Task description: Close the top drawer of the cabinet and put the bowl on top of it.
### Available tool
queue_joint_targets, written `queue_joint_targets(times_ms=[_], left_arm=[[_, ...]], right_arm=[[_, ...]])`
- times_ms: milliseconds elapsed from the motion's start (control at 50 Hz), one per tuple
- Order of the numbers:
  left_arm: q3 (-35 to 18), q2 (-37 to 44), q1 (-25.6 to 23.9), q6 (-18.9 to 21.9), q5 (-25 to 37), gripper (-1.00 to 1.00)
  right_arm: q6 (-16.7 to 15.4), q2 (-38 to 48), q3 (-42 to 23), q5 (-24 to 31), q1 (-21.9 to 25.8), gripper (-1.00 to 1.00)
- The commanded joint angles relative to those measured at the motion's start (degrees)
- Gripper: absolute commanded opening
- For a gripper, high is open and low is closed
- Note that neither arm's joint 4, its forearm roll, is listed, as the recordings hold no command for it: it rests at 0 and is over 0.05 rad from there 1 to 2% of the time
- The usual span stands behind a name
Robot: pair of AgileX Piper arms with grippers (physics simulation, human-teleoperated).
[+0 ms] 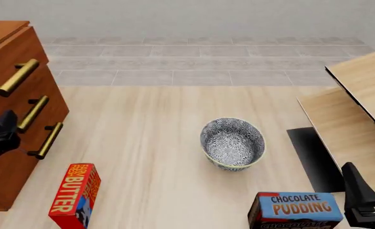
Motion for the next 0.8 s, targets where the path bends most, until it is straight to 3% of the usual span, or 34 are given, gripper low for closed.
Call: queue_joint_targets(times_ms=[20,800], left_arm=[[-0.47,1.14,1.89,1.98,-1.68,1.00],[-2.52,4.57,4.66,3.07,-3.13,1.00]], right_arm=[[0.00,-0.07,-0.04,0.10,0.01,1.00],[-0.01,-0.07,-0.04,0.09,0.01,1.00]])
